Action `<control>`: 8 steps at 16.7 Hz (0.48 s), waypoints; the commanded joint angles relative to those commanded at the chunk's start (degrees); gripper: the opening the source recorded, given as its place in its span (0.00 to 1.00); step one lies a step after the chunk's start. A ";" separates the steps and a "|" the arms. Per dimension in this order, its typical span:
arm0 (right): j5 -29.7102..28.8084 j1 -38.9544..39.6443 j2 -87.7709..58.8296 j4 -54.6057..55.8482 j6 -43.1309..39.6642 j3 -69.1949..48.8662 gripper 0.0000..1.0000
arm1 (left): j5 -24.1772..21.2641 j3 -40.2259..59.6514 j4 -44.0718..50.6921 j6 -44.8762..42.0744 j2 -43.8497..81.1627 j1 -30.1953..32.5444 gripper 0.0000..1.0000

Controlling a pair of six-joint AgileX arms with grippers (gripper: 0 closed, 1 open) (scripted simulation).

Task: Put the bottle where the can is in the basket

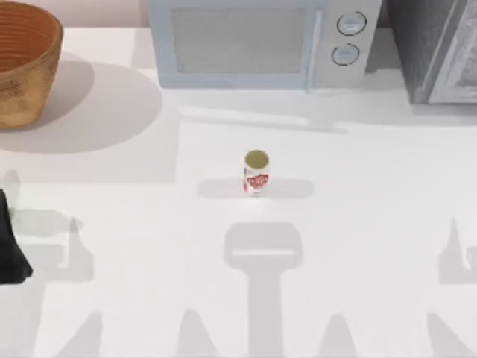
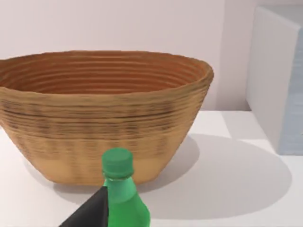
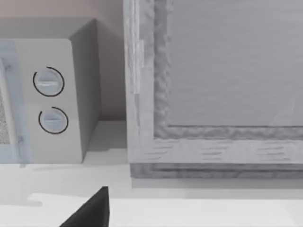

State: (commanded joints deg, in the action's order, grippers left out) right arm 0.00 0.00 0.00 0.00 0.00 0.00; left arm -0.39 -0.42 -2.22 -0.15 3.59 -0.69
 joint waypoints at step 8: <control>0.00 0.00 0.00 0.00 0.00 0.00 1.00 | -5.26 0.12 -23.72 -1.41 27.66 -5.31 1.00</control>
State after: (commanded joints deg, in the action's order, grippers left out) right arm 0.00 0.00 0.00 0.00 0.00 0.00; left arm -5.66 -0.31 -25.94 -1.56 31.25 -6.00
